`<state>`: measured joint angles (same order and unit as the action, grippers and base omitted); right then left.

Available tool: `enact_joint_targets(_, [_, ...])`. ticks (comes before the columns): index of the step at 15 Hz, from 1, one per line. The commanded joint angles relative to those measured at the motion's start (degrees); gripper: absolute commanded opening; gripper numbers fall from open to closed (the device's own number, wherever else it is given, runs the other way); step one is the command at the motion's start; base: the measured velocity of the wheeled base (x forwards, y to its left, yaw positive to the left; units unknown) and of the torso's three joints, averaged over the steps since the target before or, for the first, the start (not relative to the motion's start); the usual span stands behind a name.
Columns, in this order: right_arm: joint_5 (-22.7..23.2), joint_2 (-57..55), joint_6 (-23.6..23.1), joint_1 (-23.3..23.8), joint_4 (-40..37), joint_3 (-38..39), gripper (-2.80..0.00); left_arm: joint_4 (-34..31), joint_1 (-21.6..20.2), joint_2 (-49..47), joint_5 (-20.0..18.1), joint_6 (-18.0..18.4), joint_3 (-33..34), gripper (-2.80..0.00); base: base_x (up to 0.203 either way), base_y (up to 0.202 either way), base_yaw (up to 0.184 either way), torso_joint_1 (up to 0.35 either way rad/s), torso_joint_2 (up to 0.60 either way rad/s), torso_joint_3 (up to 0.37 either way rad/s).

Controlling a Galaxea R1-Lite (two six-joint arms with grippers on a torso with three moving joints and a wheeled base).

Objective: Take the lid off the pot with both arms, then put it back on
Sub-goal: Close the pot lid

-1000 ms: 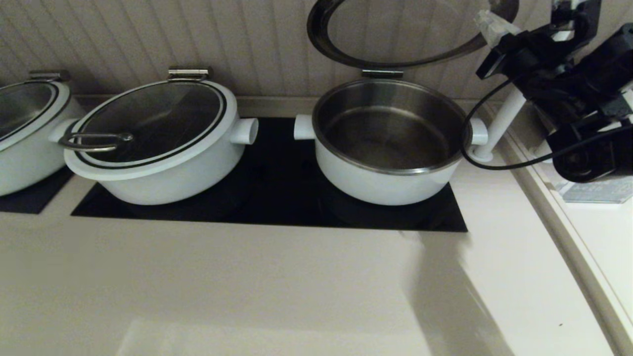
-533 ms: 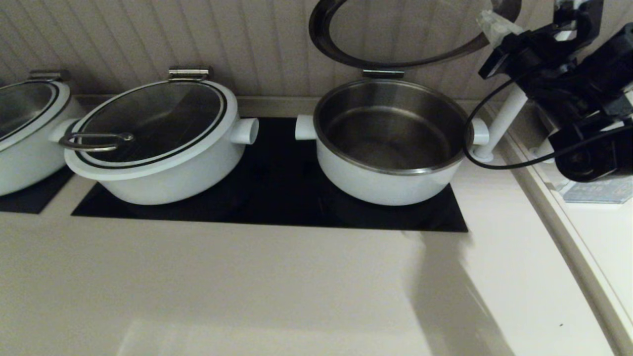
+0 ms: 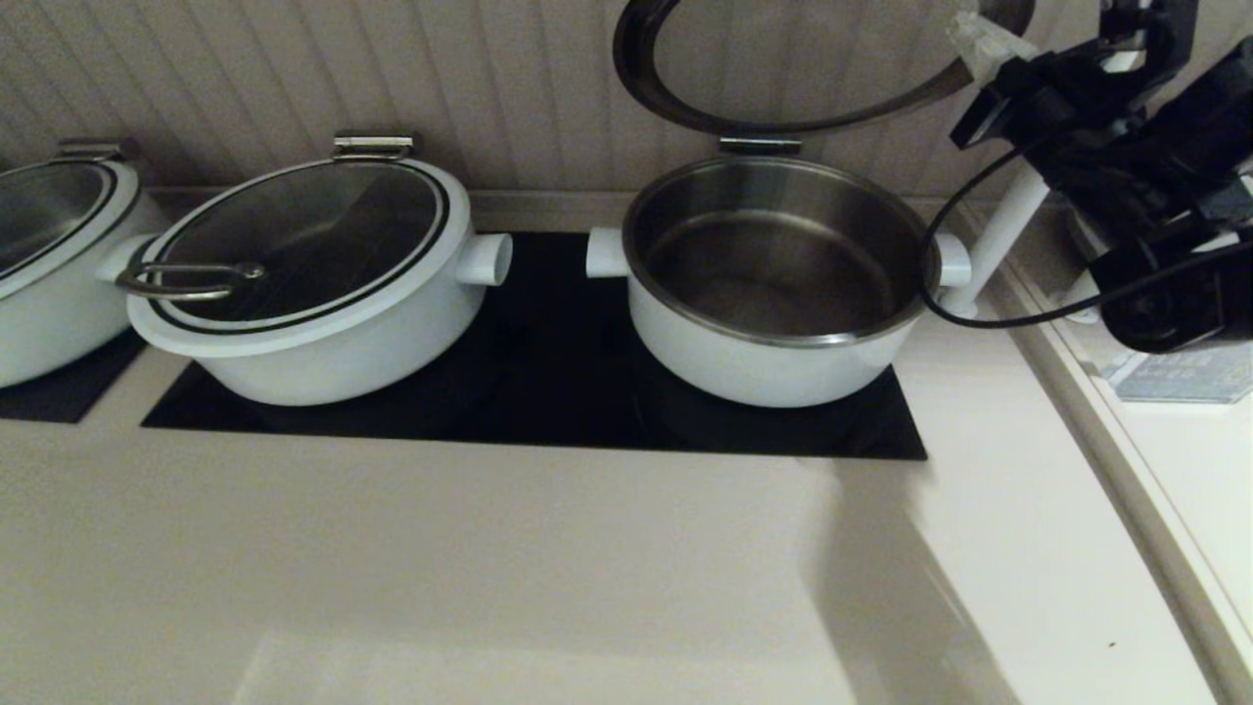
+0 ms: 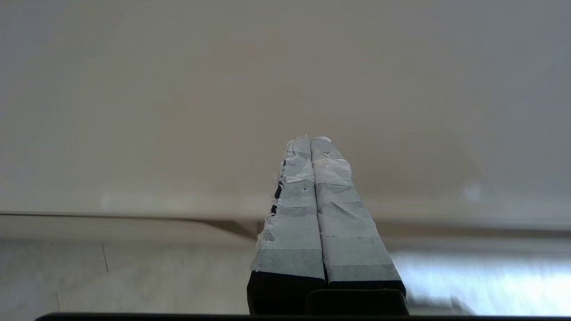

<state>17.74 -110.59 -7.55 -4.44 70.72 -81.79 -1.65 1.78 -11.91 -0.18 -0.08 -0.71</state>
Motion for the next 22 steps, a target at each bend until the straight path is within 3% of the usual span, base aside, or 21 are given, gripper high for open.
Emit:
enact_joint_targets(1, [0.2,-0.1,-0.1,0.0,0.1,-0.9,-2.8,0.0,-1.2,7.0,0.0,0.0,0.0,-2.8,0.0,0.0,0.0,0.0,0.0,0.0])
enact_joint_targets(3, [0.2,0.1,-0.1,0.0,0.1,-1.1,-2.8,0.2,-1.4,11.5,0.0,0.0,0.1,-2.8,0.0,0.0,0.0,0.0,0.0,0.0])
enact_joint_targets(13, [0.1,1.3,-0.2,0.0,-0.7,-1.0,-2.8,2.3,-1.4,11.8,0.2,-0.1,0.7,-2.8,0.0,0.0,0.0,0.0,0.0,0.0])
enact_joint_targets(22, [1.5,6.6,-0.3,0.0,-0.2,7.9,-2.8,2.3,-1.4,11.8,0.2,-0.1,0.7,-2.8,0.0,0.0,0.0,0.0,0.0,0.0])
